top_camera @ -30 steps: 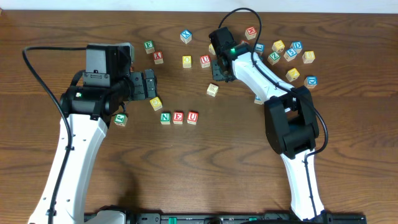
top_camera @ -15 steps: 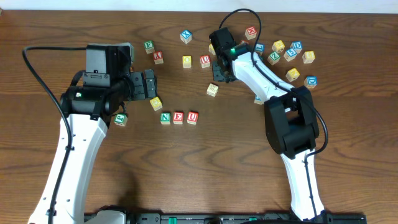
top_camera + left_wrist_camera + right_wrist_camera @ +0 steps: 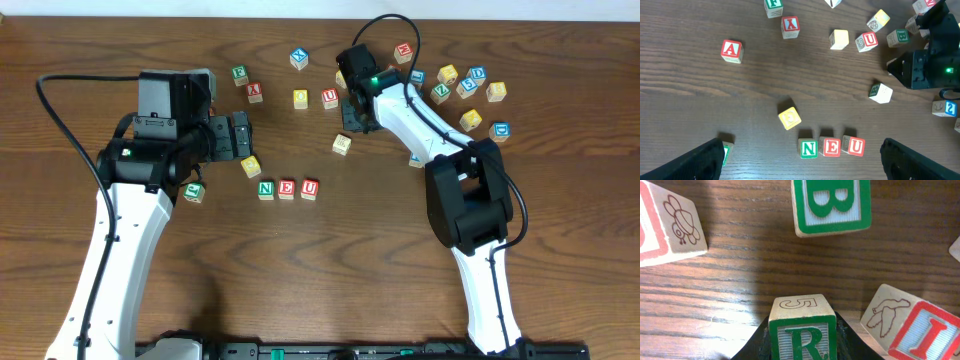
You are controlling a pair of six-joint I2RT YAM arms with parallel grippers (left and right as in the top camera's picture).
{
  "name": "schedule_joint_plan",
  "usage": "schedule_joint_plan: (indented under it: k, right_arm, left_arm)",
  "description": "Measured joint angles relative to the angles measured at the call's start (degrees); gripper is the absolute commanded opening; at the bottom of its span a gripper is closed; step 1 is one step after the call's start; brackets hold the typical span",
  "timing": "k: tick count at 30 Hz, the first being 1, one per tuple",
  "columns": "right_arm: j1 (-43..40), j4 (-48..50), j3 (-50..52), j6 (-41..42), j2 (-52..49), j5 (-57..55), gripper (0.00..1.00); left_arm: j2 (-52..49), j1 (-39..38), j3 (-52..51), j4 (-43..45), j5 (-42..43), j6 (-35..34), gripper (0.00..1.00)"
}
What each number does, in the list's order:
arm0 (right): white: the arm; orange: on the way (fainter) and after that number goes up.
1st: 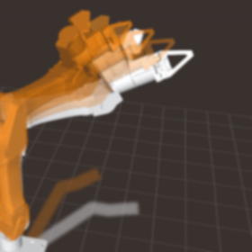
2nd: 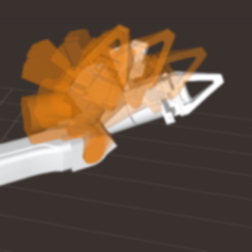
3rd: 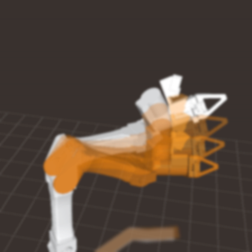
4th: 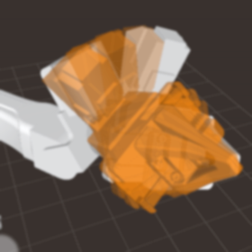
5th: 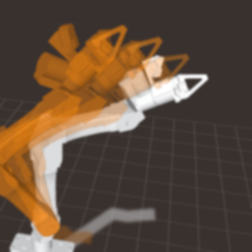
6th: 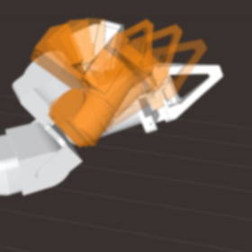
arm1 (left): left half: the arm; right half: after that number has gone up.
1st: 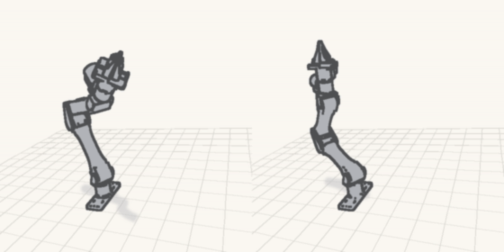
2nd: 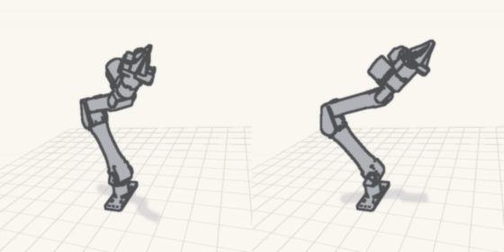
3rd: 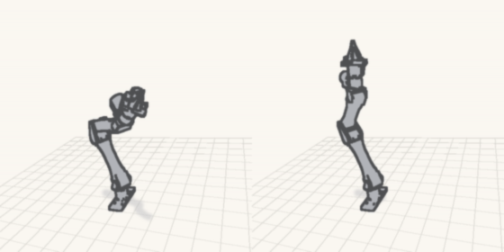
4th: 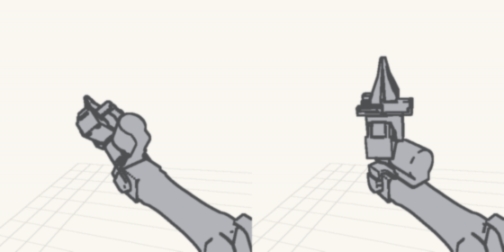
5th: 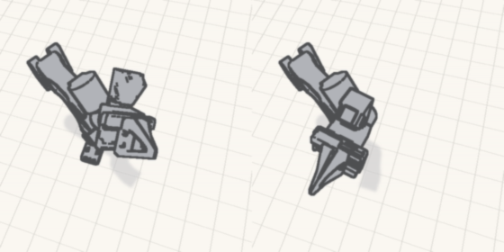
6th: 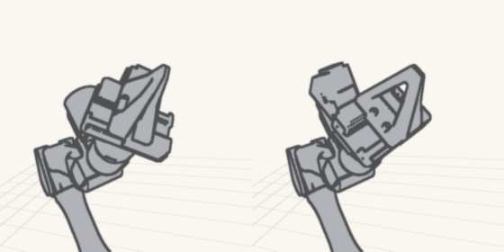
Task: Spell out NEURIPS
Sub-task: 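Lift the R block and carry it toward the U block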
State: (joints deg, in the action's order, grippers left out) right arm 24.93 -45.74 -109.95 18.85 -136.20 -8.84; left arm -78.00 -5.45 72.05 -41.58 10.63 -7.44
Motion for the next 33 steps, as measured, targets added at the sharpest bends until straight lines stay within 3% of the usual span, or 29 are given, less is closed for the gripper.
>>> schedule_joint_plan:
  k: [14,33]
  right_arm:
    - [0.02,-7.58,-4.02,-0.07,1.38,0.24,0.01]
    - [7.06,-14.6,-2.14,0.37,15.69,-3.82,0.01]
  left_arm:
    - [0.0,0.0,0.0,0.0,0.0,0.0,0.98]
    - [0.0,0.0,0.0,0.0,0.0,0.0,0.98]
